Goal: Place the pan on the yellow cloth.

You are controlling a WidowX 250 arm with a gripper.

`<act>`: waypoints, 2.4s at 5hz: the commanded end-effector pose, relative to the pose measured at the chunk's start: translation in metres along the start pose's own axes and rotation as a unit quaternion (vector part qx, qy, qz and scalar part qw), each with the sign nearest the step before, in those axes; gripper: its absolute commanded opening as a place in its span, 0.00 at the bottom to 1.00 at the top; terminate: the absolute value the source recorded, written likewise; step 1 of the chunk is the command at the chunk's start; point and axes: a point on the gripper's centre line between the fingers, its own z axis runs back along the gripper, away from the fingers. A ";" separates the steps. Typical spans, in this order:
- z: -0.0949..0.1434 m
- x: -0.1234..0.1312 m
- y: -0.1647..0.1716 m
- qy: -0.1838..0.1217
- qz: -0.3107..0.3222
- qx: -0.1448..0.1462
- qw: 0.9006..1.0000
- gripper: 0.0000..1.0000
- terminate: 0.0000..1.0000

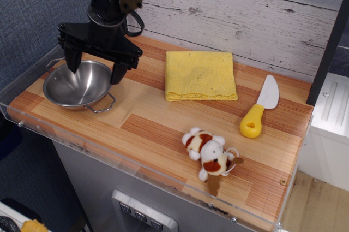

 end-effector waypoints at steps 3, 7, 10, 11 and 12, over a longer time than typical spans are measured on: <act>-0.026 0.005 0.001 -0.015 0.076 -0.003 0.997 1.00 0.00; -0.040 -0.001 0.008 -0.013 0.071 -0.017 0.997 0.00 0.00; -0.032 0.006 0.025 -0.025 0.068 -0.035 0.997 0.00 0.00; -0.005 0.016 0.000 -0.039 0.047 -0.045 0.997 0.00 0.00; 0.021 0.032 -0.007 -0.066 0.028 -0.053 0.996 0.00 0.00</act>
